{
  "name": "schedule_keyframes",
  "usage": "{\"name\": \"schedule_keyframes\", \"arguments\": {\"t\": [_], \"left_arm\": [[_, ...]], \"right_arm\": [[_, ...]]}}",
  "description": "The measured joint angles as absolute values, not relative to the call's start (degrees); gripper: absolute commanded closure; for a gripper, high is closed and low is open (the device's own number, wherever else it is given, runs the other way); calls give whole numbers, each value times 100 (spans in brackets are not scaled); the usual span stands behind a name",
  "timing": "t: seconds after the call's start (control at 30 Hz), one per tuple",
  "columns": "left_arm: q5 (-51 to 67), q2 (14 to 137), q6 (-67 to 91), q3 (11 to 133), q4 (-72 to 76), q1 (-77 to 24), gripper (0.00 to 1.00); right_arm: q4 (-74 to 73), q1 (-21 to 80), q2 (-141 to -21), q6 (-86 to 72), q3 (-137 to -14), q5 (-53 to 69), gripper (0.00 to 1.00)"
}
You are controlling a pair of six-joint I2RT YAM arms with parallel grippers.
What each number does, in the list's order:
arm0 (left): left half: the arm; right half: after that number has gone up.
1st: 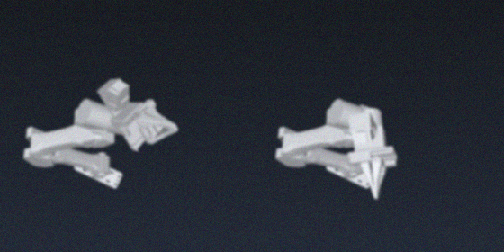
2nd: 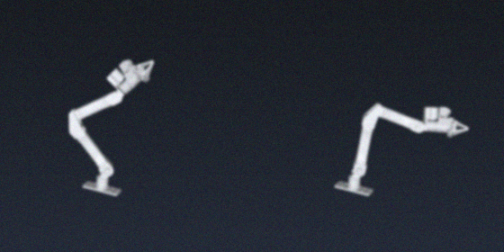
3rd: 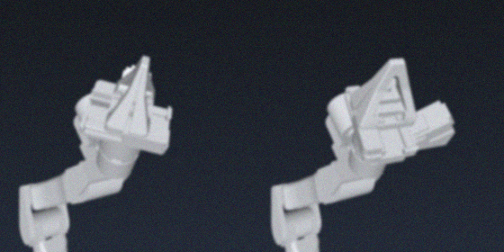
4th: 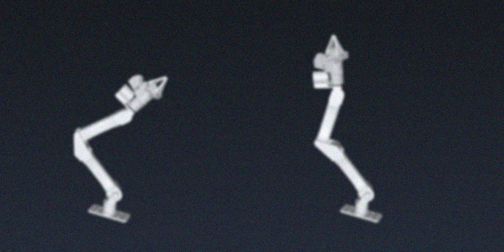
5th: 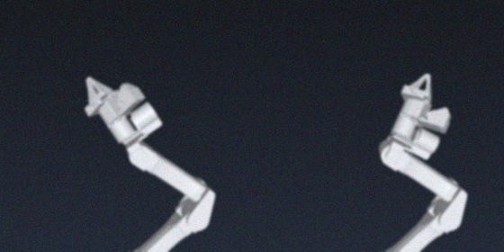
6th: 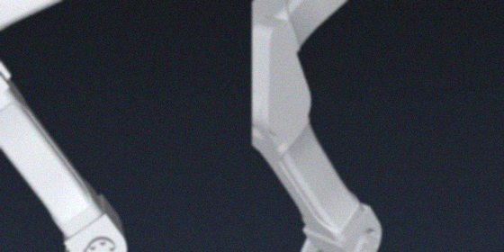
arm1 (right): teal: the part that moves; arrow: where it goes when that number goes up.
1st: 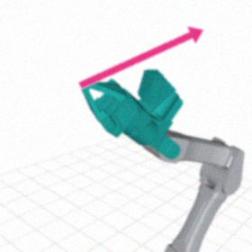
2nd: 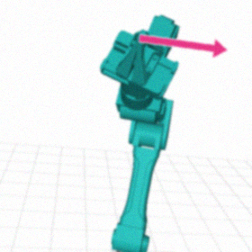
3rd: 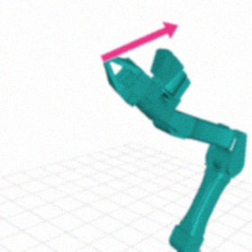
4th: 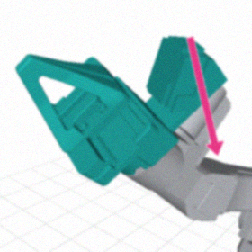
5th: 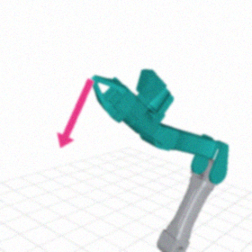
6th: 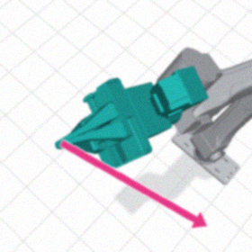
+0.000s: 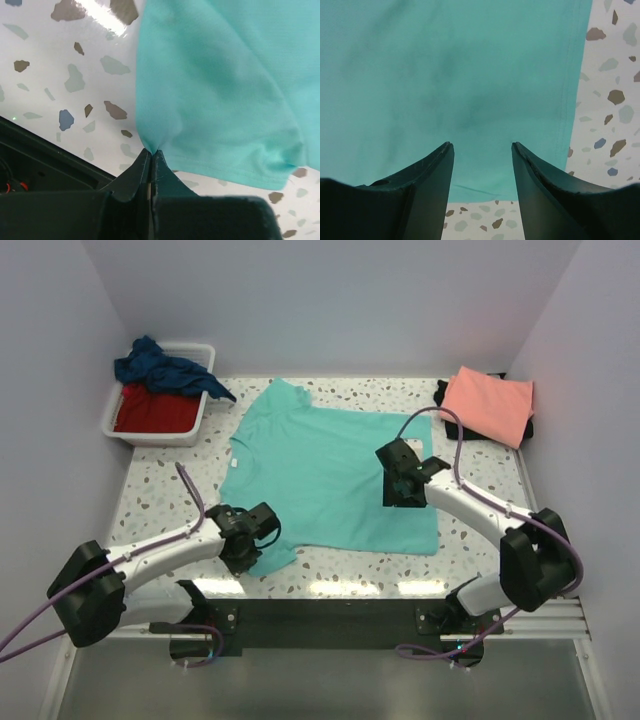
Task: Fold and stack the t-shirts
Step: Fold the tshirt
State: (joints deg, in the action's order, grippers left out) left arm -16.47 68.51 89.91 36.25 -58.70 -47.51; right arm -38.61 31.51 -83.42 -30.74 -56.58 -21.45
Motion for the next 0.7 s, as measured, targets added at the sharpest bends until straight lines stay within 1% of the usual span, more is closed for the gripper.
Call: {"name": "schedule_keyframes", "arguments": {"t": [0.3,0.7], "left_arm": [[-2440,7199,8617,4893,-6243,-4818,100],[-3155,7728,7640,5586,-6069,-4818,100]], "right_arm": [[-4219,3151,-7741,-3966,-4908,-2414,50],[-4775,3151,-6984,-5153,-4045,-2644,52]]}}
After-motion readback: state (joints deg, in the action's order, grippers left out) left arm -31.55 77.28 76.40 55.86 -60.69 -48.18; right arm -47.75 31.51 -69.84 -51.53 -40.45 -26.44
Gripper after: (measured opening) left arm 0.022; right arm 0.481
